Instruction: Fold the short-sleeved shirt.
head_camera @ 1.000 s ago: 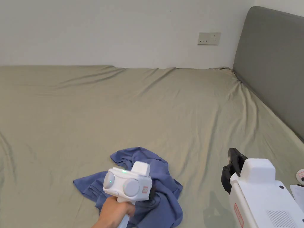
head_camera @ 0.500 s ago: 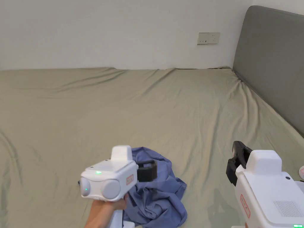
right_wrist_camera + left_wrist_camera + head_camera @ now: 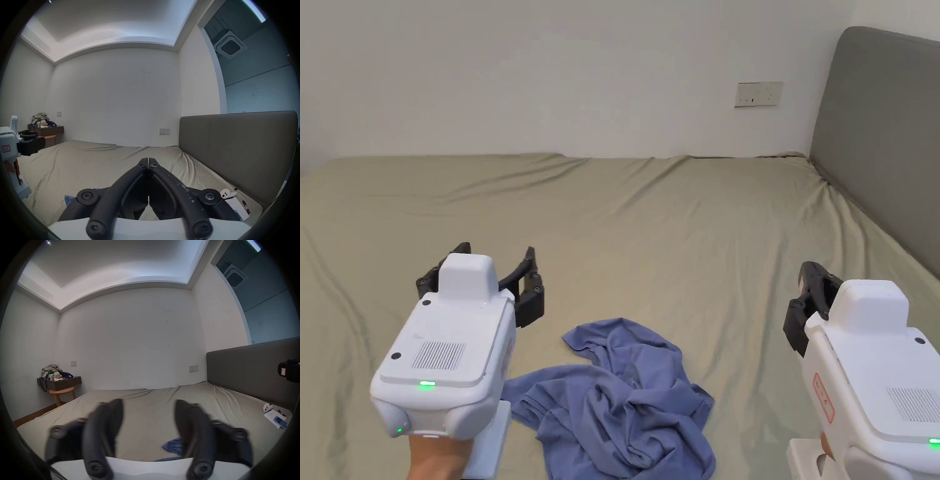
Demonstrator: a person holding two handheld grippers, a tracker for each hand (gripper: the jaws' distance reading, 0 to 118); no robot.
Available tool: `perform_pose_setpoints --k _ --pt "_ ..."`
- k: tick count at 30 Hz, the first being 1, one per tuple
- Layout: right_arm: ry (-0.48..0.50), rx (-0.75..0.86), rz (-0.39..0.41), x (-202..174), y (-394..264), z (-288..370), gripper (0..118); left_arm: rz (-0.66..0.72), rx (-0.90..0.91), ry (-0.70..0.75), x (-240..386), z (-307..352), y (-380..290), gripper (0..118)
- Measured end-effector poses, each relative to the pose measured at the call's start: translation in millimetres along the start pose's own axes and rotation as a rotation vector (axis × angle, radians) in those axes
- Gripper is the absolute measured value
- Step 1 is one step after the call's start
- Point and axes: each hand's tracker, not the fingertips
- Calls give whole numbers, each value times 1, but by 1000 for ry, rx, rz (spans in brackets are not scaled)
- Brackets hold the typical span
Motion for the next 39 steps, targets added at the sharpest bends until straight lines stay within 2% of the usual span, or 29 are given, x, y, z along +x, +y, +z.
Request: perform_pose_setpoints --k 1,3,9,11,16,22,23,24,25,26,27,28,29,31,32,34,38,39 --pt "3 2 1 -1 1 -1 1 6 0 -1 -3 2 -2 38" --pt "5 3 4 -4 2 -2 1 17 -7 1 -8 0 -5 0" --pt "14 0 6 -6 0 -9 1 32 -131 -8 -26 -19 -8 0" --pt "15 -4 9 -6 -2 -12 1 40 -271 -16 -28 -41 -13 0" --pt "12 -30 9 -4 -10 -25 1 188 -595 -97 -49 -106 -48 0" --pt "0 -80 17 1 -28 -46 1 73 -826 -139 -48 -168 -115 0" --pt "-4 -93 19 3 -32 -50 1 65 -854 -149 -47 -173 -128 9" --pt "-8 -106 21 4 -35 -54 1 85 -878 -148 -46 -178 -137 28" --pt "-10 -116 23 5 -40 -58 1 87 -917 -158 -44 -184 -147 71" --pt "-14 -127 24 6 -43 -61 1 109 -931 -159 -43 -187 -155 99" --pt "-17 -138 26 7 -47 -65 1 120 -944 -151 -43 -186 -161 114" --pt "-18 -150 27 8 -51 -68 1 123 -975 -144 -41 -188 -169 113" --pt "-19 -163 27 8 -55 -71 1 116 -973 -135 -38 -188 -177 105" --pt "-19 -183 27 8 -62 -76 1 103 -974 -130 -37 -188 -189 101" --pt "-16 -195 25 8 -66 -78 1 96 -995 -127 -34 -189 -196 93" --pt "-11 -213 26 6 -72 -82 1 94 -1046 -122 -30 -189 -208 66" --pt "10 -257 22 4 -85 -89 1 76 -1002 -97 -24 -180 -216 39" --pt "20 -285 22 4 -89 -93 1 82 -998 -107 -24 -181 -216 21"
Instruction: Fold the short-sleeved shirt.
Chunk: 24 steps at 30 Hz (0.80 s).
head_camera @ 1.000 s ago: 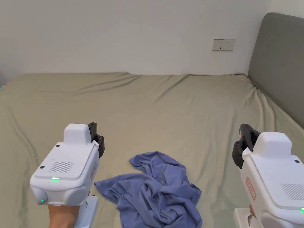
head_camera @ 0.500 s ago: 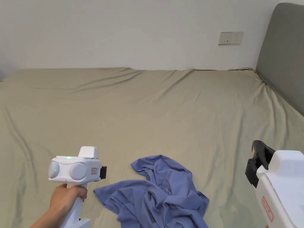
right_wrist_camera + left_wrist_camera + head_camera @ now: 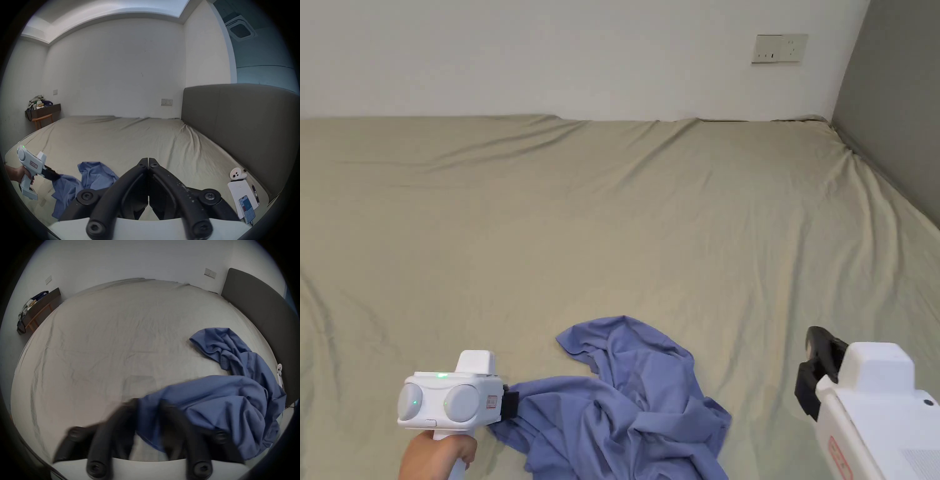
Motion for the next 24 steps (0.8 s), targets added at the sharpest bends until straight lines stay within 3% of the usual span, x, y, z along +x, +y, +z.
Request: perform_pose_setpoints --k 1,3,5,8,10,11,15,16,20,22,23,24 --pt "9 -37 2 0 -3 -6 2 -1 4 -13 2 2 1 3" --pt "36 -123 -4 0 -9 -25 3 -11 13 -5 7 5 1 3" --pt "86 -259 5 -2 -17 -54 26 -19 65 0 5 17 2 3" --pt "161 -450 1 -9 -37 -99 71 25 114 -55 -2 38 3 3" --pt "183 -537 -10 -16 -55 -127 93 35 146 -79 -5 51 3 2" --pt "170 -585 -20 -20 -63 -139 94 28 162 -86 -6 57 3 2" --pt "166 -668 -30 -32 -88 -165 93 10 182 -107 -9 71 0 2" --pt "150 -693 -34 -35 -95 -170 88 3 187 -112 -9 72 -2 2" --pt "179 -700 -61 -42 -105 -165 59 -2 190 -123 -11 74 -7 2" --pt "186 -674 -32 -45 -104 -162 49 11 190 -131 -13 75 -9 2" --pt "230 -684 -10 -47 -104 -162 39 21 193 -137 -14 76 -10 2" --pt "242 -687 5 -50 -102 -162 21 28 193 -139 -14 77 -10 2"
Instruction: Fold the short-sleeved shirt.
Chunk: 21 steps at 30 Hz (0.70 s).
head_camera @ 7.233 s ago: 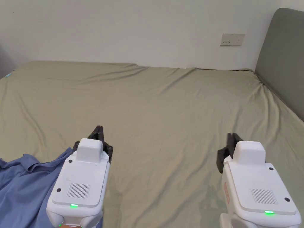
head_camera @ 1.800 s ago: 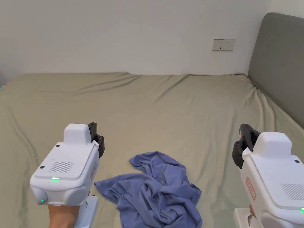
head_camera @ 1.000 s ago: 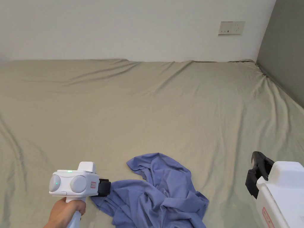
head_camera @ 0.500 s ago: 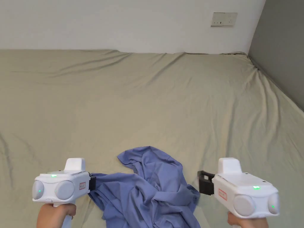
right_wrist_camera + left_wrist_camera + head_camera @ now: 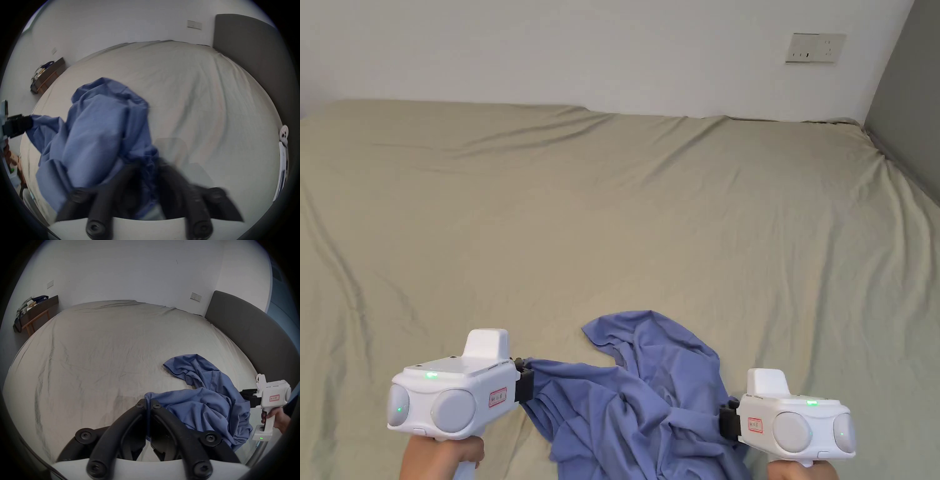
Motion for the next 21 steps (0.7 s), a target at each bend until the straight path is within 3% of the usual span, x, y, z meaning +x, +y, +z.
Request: perform_pose_setpoints --k 1,2,4,9,12,21 --pt "38 -7 22 -3 1 0 11 9 2 0 -1 1 0 2" --pt "-26 -4 52 -19 0 15 11 13 4 -1 -1 3 0 2" --pt "-59 49 129 -26 0 26 11 16 14 4 -1 7 0 2" --pt "-61 223 129 -17 17 84 10 27 73 16 -3 35 12 2" --pt "-111 348 153 -7 42 130 10 32 141 23 -5 63 37 2" --pt "-238 649 142 35 143 264 10 21 425 123 -24 156 169 2"
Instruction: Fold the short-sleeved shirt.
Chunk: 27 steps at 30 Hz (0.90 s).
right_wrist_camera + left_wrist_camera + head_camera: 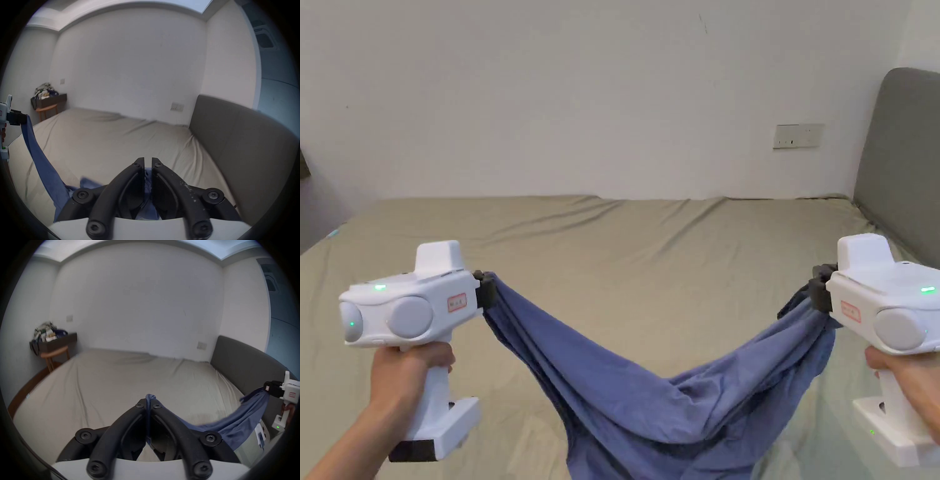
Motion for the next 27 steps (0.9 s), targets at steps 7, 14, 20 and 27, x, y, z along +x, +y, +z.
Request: perform_pose_setpoints --k 7,14,20,27 --pt "-57 173 -43 39 113 5 10 -25 159 123 -1 7 119 2" --pt "-76 255 -79 71 165 -8 10 31 235 252 -19 -9 182 2" --pt "-41 250 -131 68 145 -35 10 35 308 277 -38 -35 177 2" --pt "2 67 -146 44 61 -106 10 15 94 306 -55 -84 80 2"
